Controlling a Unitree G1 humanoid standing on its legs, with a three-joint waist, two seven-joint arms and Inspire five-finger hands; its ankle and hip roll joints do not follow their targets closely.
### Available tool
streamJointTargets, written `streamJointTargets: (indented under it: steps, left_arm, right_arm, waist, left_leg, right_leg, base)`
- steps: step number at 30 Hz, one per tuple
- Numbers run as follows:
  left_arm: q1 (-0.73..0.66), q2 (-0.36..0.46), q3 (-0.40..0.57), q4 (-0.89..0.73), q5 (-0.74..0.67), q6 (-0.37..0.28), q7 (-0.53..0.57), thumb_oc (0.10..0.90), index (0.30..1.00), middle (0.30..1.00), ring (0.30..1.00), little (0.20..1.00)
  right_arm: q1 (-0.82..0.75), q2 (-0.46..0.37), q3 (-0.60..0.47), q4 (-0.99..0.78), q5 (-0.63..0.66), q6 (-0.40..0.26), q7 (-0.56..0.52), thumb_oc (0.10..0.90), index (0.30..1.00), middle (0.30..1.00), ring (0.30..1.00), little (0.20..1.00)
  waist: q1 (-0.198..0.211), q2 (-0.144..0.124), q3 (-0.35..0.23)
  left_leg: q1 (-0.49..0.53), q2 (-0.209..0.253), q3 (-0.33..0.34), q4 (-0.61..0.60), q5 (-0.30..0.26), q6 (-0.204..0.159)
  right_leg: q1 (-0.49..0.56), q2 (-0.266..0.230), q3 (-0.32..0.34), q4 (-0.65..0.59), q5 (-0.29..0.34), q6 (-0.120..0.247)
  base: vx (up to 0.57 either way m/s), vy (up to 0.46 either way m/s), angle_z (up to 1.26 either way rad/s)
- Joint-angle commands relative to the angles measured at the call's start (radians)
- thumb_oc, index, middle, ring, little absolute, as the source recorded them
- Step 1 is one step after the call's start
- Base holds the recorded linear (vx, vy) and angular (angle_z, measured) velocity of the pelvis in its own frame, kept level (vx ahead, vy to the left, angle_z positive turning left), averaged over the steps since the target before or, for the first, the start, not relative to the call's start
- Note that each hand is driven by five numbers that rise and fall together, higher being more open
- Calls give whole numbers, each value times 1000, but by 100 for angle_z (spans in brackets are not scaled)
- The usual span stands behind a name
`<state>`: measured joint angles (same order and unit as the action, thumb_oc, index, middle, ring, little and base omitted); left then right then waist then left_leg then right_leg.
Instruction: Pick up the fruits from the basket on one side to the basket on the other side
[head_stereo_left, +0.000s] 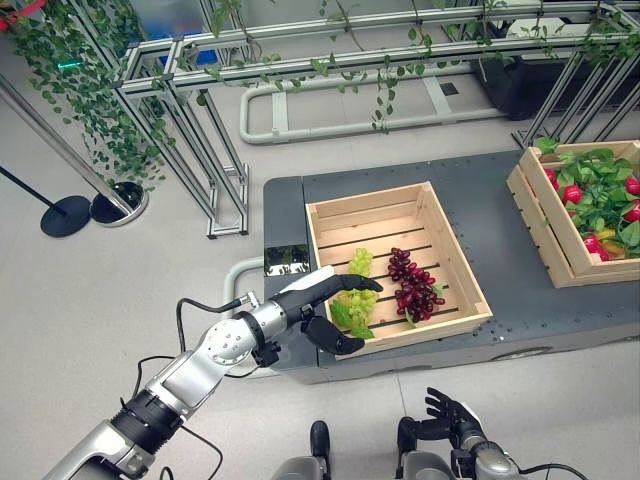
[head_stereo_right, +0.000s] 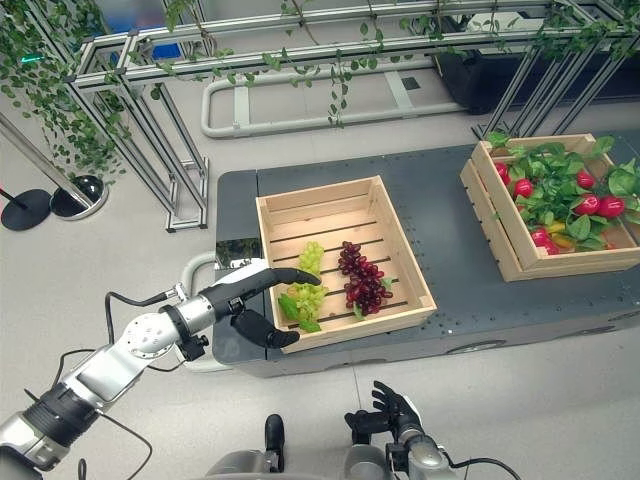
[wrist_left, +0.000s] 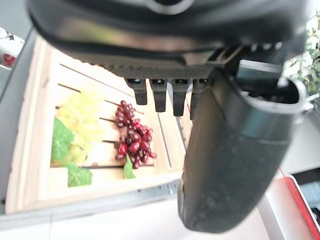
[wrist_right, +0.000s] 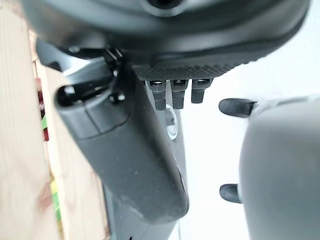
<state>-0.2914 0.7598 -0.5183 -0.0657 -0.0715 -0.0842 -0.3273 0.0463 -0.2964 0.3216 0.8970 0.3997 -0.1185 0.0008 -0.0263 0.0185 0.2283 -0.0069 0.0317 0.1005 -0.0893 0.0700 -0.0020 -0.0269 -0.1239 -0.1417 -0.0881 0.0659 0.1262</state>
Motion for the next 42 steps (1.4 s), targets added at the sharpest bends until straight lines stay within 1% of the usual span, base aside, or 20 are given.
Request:
streamJointTargets:
  steps: [1, 3, 4, 6, 7, 8, 11, 12, 14, 15, 16, 19, 22, 24, 29, 30, 35, 38, 39, 42]
  left_arm:
    - [-131, 14, 24, -77, 41, -71, 35, 800, 900, 900, 900, 900]
    - [-163, 29, 9, -78, 66, -61, 97, 800, 900, 900, 900, 900]
    - [-188, 42, 9, -73, 86, -48, 178, 800, 900, 900, 900, 900]
    - [-200, 33, 30, -53, 77, -33, 258, 800, 900, 900, 900, 900]
    - [-200, 32, 30, -53, 77, -33, 258, 800, 900, 900, 900, 900]
    - [-198, 24, 39, -42, 116, -40, 290, 800, 900, 900, 900, 900]
    - [-217, -2, 35, 15, 201, -55, 440, 800, 900, 900, 900, 900]
    - [-230, -4, 29, 34, 213, -59, 466, 800, 900, 900, 900, 900]
    - [-274, -23, 4, 100, 288, -58, 586, 800, 900, 900, 900, 900]
    - [-305, -38, -19, 144, 335, -54, 659, 800, 900, 900, 900, 900]
    - [-312, -43, -23, 154, 358, -48, 681, 800, 900, 900, 900, 900]
    - [-373, -59, -73, 226, 424, -36, 801, 800, 900, 900, 900, 900]
    - [-452, -78, -133, 313, 495, -8, 889, 800, 900, 900, 900, 900]
    - [-499, -87, -178, 347, 537, 36, 917, 800, 900, 900, 900, 900]
    - [-598, -100, -248, 433, 627, 93, 961, 800, 900, 900, 900, 900]
    - [-620, -107, -260, 451, 639, 109, 970, 800, 900, 900, 900, 900]
    - [-702, -117, -295, 510, 675, 142, 980, 800, 900, 900, 900, 900]
    - [-740, -123, -319, 536, 739, 181, 955, 800, 900, 900, 900, 900]
    - [-744, -124, -321, 539, 742, 182, 954, 800, 900, 900, 900, 900]
    - [-774, -122, -351, 537, 798, 207, 891, 800, 900, 900, 900, 900]
  right_arm:
    - [-5, -28, 13, -43, 29, -45, -13, 800, 900, 900, 900, 900]
    - [-5, -34, 18, -44, 37, -52, -16, 800, 900, 900, 900, 900]
    - [-6, -39, 19, -43, 43, -67, -20, 800, 900, 900, 900, 900]
    - [-5, -49, 22, -78, 55, -85, -16, 800, 900, 900, 900, 900]
    - [-4, -50, 22, -78, 55, -85, -16, 800, 900, 900, 900, 900]
    - [-7, -50, 25, -94, 60, -92, -15, 800, 900, 900, 900, 900]
    - [-27, -54, 46, -144, 94, -105, -29, 800, 900, 900, 900, 900]
    - [-33, -54, 50, -148, 98, -111, -26, 800, 900, 900, 900, 900]
    - [-61, -59, 73, -155, 117, -140, -20, 800, 900, 900, 900, 900]
    - [-82, -64, 94, -169, 135, -141, -17, 800, 900, 900, 900, 900]
    - [-87, -66, 98, -171, 141, -142, -9, 800, 900, 900, 900, 900]
    - [-115, -70, 134, -187, 167, -149, 8, 800, 900, 900, 900, 900]
    - [-139, -77, 165, -201, 191, -146, 17, 800, 900, 900, 900, 900]
    - [-158, -80, 184, -202, 204, -141, 23, 800, 900, 900, 900, 900]
    - [-182, -89, 216, -213, 185, -151, 2, 800, 900, 900, 900, 900]
    - [-190, -91, 219, -224, 187, -143, -7, 800, 900, 900, 900, 900]
    - [-212, -102, 224, -240, 177, -144, -20, 800, 900, 900, 900, 900]
    - [-226, -103, 226, -244, 170, -133, -16, 800, 900, 900, 900, 900]
    - [-227, -103, 226, -245, 171, -132, -17, 800, 900, 900, 900, 900]
    - [-236, -105, 226, -240, 175, -134, -15, 800, 900, 900, 900, 900]
  waist:
    - [2, -15, -44]
    - [-2, -12, -40]
    - [-6, -9, -36]
    - [-9, -7, -17]
    - [-10, -6, -18]
    - [-9, -7, -8]
    - [-12, -9, 26]
    - [-13, -10, 34]
    - [-12, -15, 63]
    - [-15, -20, 89]
    - [-16, -20, 95]
    - [-22, -25, 128]
    - [-35, -30, 169]
    - [-43, -32, 189]
    - [-72, -32, 226]
    - [-81, -33, 236]
    - [-102, -38, 263]
    - [-113, -43, 279]
    - [-114, -43, 280]
    - [-119, -43, 289]
  left_leg:
    - [-65, 31, -79, 36, -22, 4]
    - [-62, 35, -80, 21, -15, 1]
    - [-64, 37, -81, 10, -9, -1]
    - [-79, 38, -85, 4, -2, -5]
    - [-80, 38, -86, 4, -2, -5]
    - [-87, 39, -88, 3, 2, -6]
    - [-113, 37, -92, 7, 8, -9]
    - [-119, 37, -93, 10, 9, -9]
    - [-155, 34, -98, 37, 10, -11]
    - [-188, 34, -98, 70, 9, -14]
    - [-195, 35, -98, 77, 8, -16]
    - [-239, 32, -95, 128, 1, -19]
    - [-304, 31, -97, 214, -11, -27]
    - [-331, 31, -100, 246, -14, -30]
    - [-358, 33, -87, 268, -14, -36]
    - [-363, 32, -83, 271, -13, -34]
    - [-389, 32, -70, 290, -12, -36]
    - [-396, 33, -61, 301, -13, -37]
    - [-397, 33, -61, 302, -13, -37]
    - [-398, 33, -57, 304, -15, -38]
  right_leg:
    - [-54, -29, 29, 57, 27, 4]
    - [-53, -24, 28, 54, 23, 1]
    - [-56, -19, 30, 53, 20, -3]
    - [-68, -11, 29, 55, 15, -10]
    - [-68, -11, 28, 55, 15, -10]
    - [-74, -8, 26, 58, 12, -13]
    - [-101, 3, 27, 76, 2, -23]
    - [-107, 5, 28, 83, -1, -26]
    - [-136, 12, 33, 110, -9, -35]
    - [-163, 15, 37, 136, -14, -42]
    - [-169, 16, 38, 141, -16, -44]
    - [-203, 22, 45, 178, -28, -55]
    - [-256, 25, 54, 240, -41, -66]
    - [-278, 25, 60, 265, -45, -70]
    - [-303, 29, 84, 276, -46, -74]
    - [-311, 31, 92, 280, -44, -74]
    - [-335, 38, 107, 293, -42, -77]
    - [-344, 40, 112, 299, -41, -77]
    - [-345, 41, 113, 300, -41, -77]
    - [-343, 42, 115, 297, -41, -78]
  base:
    - [38, -17, 6]
    - [0, 0, 0]
    - [0, 0, 0]
    - [0, 0, 0]
    - [-39, -12, 1]
    - [-55, -12, 0]
    - [-80, -17, -1]
    - [-94, -25, -1]
    - [-126, -32, 1]
    - [-119, -27, 3]
    - [-116, -21, 3]
    - [-84, -6, 1]
    - [-93, 0, 0]
    - [-54, 12, -4]
    - [-20, 41, -9]
    - [-9, 40, -8]
    - [-25, 29, -16]
    - [6, 17, -5]
    - [0, 0, 0]
    - [6, 1, -1]
